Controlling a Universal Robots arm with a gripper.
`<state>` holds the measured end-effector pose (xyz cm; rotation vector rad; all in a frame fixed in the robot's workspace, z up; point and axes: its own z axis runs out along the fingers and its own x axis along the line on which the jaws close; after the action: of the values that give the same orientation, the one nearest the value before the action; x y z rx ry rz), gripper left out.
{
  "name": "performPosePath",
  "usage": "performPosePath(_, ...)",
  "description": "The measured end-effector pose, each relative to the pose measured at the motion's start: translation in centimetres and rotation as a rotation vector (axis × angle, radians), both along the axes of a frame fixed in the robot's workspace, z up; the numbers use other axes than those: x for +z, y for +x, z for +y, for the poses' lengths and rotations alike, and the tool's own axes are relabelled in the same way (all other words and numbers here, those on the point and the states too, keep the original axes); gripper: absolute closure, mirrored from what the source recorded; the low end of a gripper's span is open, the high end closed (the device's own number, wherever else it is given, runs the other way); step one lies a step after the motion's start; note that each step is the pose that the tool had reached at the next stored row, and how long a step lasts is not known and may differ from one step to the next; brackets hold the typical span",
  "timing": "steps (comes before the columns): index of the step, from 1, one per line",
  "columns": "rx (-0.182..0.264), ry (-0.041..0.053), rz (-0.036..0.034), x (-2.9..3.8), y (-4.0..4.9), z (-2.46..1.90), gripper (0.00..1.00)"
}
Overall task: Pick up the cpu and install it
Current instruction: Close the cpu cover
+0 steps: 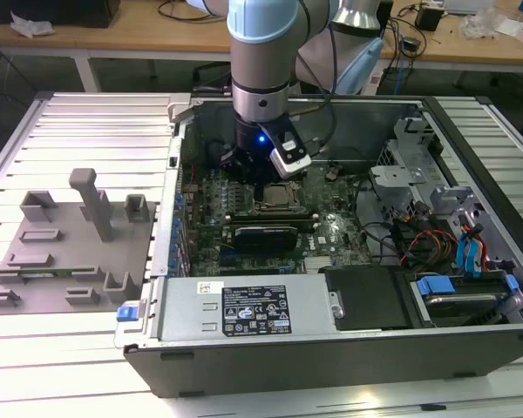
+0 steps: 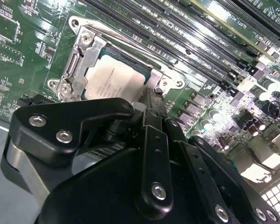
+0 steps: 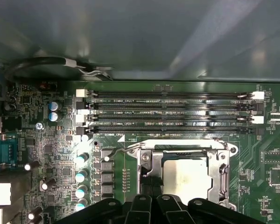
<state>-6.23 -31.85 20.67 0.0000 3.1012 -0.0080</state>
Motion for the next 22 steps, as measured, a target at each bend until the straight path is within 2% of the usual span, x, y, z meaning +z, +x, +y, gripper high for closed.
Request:
performPosePath(7, 0.009, -0.0002, 0.0001, -0.12, 0.0, -0.4, 0.89)
performPosePath(10, 0.015, -0.0001, 0.0001, -0.23, 0.0, -0.78, 0.89)
performPosePath(16, 0.018, -0.0002, 0.0001, -0.25, 0.0, -0.89, 0.89)
performPosePath(22, 0.018, -0.0001, 0.0001, 0.34, 0.0, -0.88, 0.89)
